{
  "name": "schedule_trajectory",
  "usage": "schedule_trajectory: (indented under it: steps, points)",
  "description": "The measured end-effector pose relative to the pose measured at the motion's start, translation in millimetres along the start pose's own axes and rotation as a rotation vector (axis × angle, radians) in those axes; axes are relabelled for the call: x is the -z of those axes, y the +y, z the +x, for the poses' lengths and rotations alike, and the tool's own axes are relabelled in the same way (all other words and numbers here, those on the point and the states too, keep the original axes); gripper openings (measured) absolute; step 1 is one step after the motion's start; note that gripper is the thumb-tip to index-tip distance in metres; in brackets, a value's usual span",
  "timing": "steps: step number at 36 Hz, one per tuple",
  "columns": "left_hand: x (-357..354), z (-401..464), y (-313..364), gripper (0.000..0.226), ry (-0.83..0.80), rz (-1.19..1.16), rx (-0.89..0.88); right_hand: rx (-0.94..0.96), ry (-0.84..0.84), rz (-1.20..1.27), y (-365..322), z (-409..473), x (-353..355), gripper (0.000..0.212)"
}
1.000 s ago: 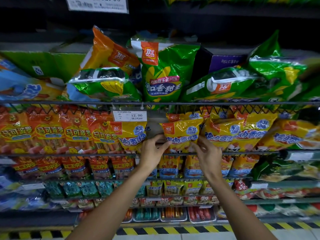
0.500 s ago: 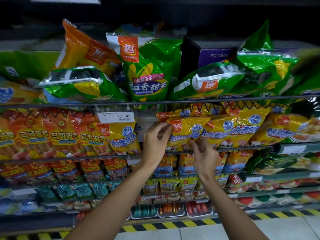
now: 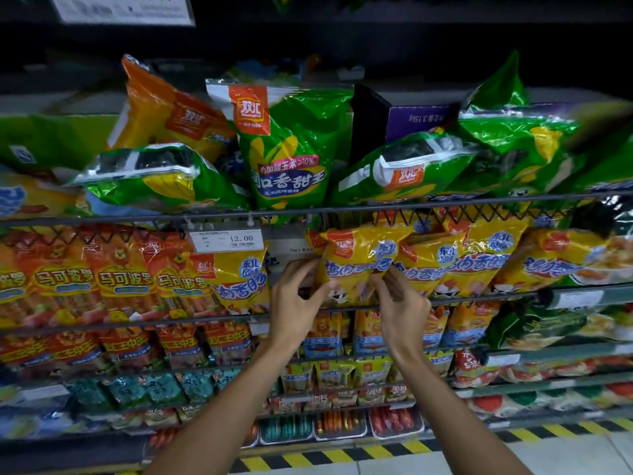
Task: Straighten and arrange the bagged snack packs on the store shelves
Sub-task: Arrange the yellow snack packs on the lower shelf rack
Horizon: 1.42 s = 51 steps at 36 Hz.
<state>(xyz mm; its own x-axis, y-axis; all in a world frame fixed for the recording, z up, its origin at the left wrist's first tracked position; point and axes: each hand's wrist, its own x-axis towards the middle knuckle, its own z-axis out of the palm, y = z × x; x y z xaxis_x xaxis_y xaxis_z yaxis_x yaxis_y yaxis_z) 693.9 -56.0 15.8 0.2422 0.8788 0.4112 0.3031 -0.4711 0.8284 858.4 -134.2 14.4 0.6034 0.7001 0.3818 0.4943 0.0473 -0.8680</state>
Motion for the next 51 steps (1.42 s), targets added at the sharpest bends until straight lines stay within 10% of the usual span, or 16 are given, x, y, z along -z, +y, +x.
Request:
schedule_trajectory:
  steps: [40,51]
  points:
    - [-10,-3,-18,0.031,-0.031,-0.043,0.188,-0.098,0.039,0.030,25,0,-10,0.036]
    - [36,-18,-23,0.050,-0.092,0.173,0.025,0.291,0.267,0.035,12,-26,-4,0.032]
